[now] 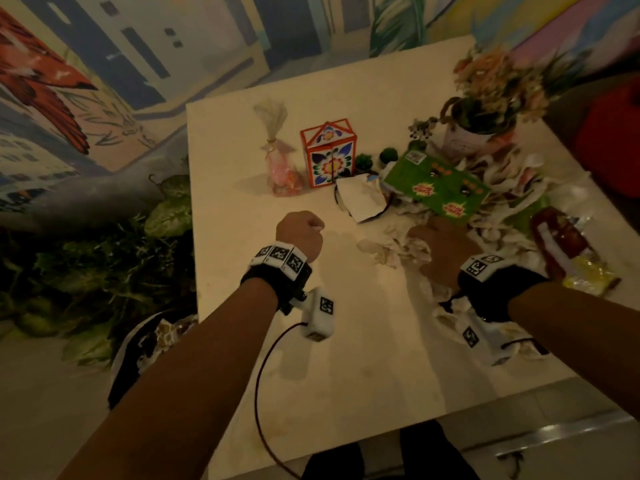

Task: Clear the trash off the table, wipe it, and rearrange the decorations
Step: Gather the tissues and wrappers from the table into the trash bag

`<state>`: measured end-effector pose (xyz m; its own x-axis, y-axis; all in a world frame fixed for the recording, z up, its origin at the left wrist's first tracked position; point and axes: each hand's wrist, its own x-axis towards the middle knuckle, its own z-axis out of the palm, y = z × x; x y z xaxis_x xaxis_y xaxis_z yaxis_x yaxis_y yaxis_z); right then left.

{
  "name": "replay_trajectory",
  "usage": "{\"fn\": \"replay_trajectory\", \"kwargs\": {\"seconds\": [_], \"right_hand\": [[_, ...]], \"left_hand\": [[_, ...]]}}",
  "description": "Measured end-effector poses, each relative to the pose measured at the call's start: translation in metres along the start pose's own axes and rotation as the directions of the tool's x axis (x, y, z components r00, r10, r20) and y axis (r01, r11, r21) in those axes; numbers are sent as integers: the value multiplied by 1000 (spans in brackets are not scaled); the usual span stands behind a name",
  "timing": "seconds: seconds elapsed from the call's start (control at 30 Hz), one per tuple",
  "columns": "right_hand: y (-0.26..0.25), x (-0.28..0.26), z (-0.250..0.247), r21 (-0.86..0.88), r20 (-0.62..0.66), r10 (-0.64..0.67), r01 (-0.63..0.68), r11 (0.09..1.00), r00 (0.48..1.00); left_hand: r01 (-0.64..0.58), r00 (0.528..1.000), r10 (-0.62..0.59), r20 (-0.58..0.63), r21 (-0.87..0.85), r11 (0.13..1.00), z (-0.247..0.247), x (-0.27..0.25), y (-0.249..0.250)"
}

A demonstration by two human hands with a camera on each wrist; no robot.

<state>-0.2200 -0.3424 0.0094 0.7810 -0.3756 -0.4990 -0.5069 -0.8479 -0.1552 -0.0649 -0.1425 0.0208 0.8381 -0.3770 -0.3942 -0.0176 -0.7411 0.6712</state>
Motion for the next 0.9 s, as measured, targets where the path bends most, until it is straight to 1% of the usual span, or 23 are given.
{"fn": "replay_trajectory", "kwargs": {"seconds": [0.03, 0.1, 0.17, 0.2, 0.33, 0.43, 0.5, 0.53, 0.57, 0.6, 0.67, 0.73, 0.8, 0.83, 0.9], "right_hand": [[2, 2, 0, -8, -14, -30, 30, 1000, 999], [8, 8, 1, -27, -32, -99, 98, 995, 995], [15, 13, 0, -36, -33, -174, 173, 984, 984], [18, 15, -1, -45, -31, -212, 210, 977, 977], [31, 26, -6, -37, -16, -324, 324, 945, 946], [39, 33, -9, 101, 17, -357, 354, 930, 934], [42, 34, -16, 195, -2, -327, 321, 927, 945], [43, 32, -21, 239, -26, -318, 314, 919, 948], [44, 30, -27, 285, -56, -317, 319, 904, 947], [45, 26, -33, 332, -79, -312, 321, 887, 947], [47, 15, -48, 414, -118, -285, 308, 857, 951], [51, 7, -59, 471, -144, -246, 285, 835, 958], [57, 5, -68, 524, -160, -174, 233, 819, 972], [61, 6, -72, 544, -174, -144, 217, 810, 974], [67, 12, -79, 584, -206, -76, 185, 790, 976]], "left_hand": [[48, 999, -48, -15, -5, 999, 6, 10, 9], [150, 988, -152, -21, -95, 984, 20, 27, 26], [225, 971, -236, -37, -186, 956, 35, 41, 41], [250, 963, -264, -48, -196, 948, 42, 47, 49], [308, 949, -312, -33, -96, 947, 65, 67, 72], [353, 929, -356, -99, -55, 934, 79, 71, 85], [396, 906, -398, -144, -46, 917, 86, 72, 87], [399, 902, -398, -169, -30, 917, 87, 71, 88], [400, 900, -393, -186, 0, 916, 88, 69, 88], [374, 911, -361, -199, 34, 927, 89, 69, 87], [367, 918, -341, -205, 105, 924, 95, 75, 79], [386, 913, -356, -198, 143, 911, 95, 79, 74], [377, 921, -359, -148, 120, 918, 91, 71, 77], [374, 922, -363, -137, 63, 925, 89, 66, 80], [374, 911, -381, -154, -77, 924, 87, 63, 79]]}}
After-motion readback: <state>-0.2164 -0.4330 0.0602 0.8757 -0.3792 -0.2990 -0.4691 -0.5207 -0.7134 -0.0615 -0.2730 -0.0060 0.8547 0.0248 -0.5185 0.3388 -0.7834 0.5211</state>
